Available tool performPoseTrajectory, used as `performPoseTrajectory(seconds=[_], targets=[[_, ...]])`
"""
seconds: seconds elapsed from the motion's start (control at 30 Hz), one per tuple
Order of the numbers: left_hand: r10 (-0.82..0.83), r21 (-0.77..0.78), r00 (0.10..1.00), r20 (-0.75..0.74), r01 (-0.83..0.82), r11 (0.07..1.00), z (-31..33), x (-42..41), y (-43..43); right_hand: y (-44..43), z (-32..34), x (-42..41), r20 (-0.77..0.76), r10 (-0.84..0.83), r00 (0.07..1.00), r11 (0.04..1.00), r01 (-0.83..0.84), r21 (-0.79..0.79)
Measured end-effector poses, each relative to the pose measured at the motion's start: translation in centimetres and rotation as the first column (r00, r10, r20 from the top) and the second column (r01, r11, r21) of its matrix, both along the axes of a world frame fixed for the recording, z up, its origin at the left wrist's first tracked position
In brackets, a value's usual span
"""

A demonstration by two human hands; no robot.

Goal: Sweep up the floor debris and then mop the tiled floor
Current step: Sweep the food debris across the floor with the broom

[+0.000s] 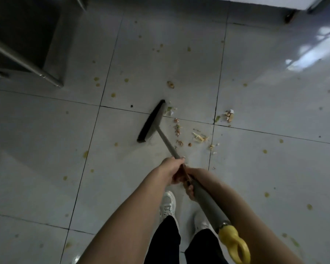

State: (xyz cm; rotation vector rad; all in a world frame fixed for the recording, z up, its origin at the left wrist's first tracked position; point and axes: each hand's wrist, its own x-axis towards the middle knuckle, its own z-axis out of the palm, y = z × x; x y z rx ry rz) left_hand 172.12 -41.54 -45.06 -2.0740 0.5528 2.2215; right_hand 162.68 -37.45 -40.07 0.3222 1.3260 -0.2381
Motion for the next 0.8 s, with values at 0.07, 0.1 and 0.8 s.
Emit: performPoseTrajectory(seconds=[0.07, 0.1, 0.8], targets=[[-0.057, -0.003, 0.998, -0.003, 0.057, 0.998, 0.1, -2.1, 1.8, 2.2, 0.6, -2.3, -0.002, -0.013, 1.000, 1.000, 0.013, 0.012], [-0.099, -0.003, 0.995, -0.002, 0.099, 0.995, 0.3, -3.2, 2.7, 3.4, 0.9, -3.4, 0.005, -0.021, 1.000, 1.000, 0.021, 0.002], [-0.265, -0.175, 0.957, 0.115, 0.282, 0.943, 3.8, -6.3, -2.4, 0.6, 2.5, -6.2, 0.051, 0.006, 0.999, 0.943, 0.012, -0.333]])
